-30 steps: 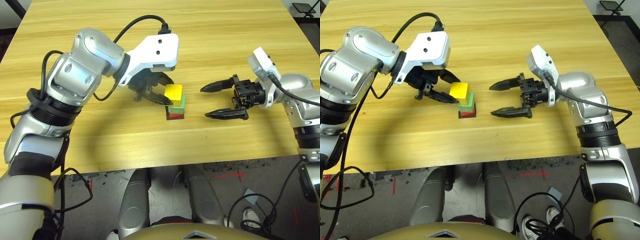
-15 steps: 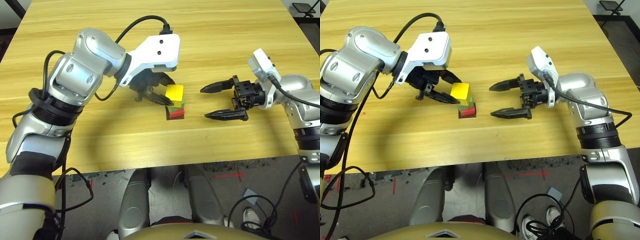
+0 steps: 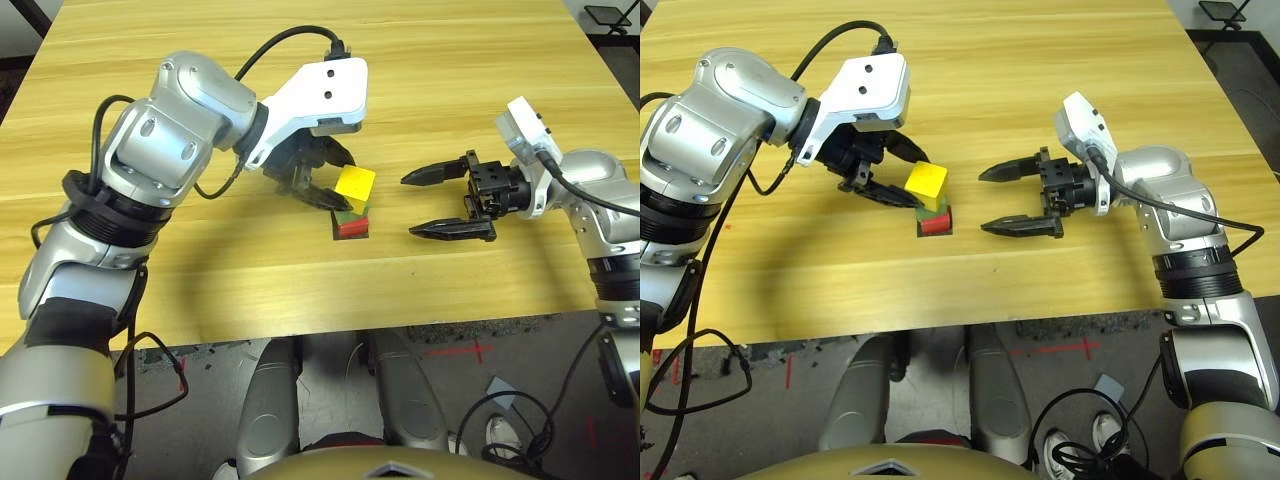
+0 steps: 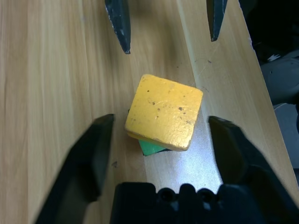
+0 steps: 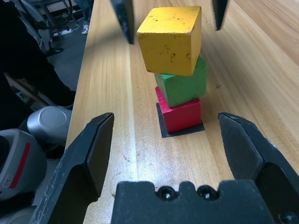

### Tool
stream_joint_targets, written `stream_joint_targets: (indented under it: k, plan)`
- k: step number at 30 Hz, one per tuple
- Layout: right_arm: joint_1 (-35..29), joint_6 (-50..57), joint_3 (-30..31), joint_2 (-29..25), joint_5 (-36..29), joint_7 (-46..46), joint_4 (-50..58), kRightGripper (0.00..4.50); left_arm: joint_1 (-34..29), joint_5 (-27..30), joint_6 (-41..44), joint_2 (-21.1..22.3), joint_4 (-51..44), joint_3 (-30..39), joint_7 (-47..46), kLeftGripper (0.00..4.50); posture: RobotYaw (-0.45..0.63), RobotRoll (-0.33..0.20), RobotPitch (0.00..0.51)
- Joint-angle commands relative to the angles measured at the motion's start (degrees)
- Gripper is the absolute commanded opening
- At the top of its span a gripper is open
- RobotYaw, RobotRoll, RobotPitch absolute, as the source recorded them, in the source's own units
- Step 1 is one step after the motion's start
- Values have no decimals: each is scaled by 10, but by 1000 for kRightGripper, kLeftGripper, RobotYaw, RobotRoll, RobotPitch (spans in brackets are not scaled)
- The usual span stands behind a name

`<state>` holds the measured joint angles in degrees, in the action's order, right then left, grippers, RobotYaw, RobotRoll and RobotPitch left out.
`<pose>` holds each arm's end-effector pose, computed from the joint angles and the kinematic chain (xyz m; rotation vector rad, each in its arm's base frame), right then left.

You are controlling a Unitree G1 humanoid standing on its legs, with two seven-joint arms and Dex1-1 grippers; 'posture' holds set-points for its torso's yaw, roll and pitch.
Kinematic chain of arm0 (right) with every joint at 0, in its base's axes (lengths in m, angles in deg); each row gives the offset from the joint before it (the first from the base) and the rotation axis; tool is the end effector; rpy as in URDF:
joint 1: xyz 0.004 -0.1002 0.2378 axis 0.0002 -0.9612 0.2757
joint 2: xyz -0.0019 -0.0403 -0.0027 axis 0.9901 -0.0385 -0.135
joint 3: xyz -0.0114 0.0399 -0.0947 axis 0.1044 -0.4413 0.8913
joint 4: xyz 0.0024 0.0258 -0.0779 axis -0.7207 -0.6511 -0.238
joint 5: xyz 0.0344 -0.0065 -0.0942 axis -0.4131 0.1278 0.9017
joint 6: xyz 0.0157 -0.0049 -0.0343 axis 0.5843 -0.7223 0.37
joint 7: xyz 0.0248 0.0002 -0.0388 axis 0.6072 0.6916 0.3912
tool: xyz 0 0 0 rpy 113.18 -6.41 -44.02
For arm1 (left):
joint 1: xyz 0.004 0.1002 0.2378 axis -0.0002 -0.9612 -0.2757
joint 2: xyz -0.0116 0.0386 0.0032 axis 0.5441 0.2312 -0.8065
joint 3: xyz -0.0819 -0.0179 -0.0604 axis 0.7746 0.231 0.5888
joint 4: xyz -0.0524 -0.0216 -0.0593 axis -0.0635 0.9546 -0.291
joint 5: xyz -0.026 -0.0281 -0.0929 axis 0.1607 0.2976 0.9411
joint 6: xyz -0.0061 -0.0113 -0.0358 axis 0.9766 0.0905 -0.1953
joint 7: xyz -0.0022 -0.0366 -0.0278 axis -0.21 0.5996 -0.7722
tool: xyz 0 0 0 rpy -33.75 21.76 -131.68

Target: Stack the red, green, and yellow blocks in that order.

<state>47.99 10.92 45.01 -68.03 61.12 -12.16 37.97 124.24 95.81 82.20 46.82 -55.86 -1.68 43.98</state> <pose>0.2962 -0.2365 0.2239 -0.3553 0.0654 1.5137 0.2844 0.1272 0.3122 0.8984 0.2907 -1.4479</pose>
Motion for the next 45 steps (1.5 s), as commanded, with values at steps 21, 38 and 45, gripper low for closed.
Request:
stream_joint_targets:
  k: [21, 38, 45]
  plan:
    - [-8, 2, -166, 39, -37, 213, -76, 4500, -164, 100, 15, 13, 24, 335, -256, 4491, 85, -17, 285]
    - [-135, -234, -289, 86, 79, 562, -145, 4500, -447, -3, -342, -201, -10, 487, -649, 4491, 24, -45, 321]
    - [-141, -282, -303, 60, 68, 534, -199, 4500, -473, 2, -431, -169, 52, 517, -660, 4491, 20, -62, 319]
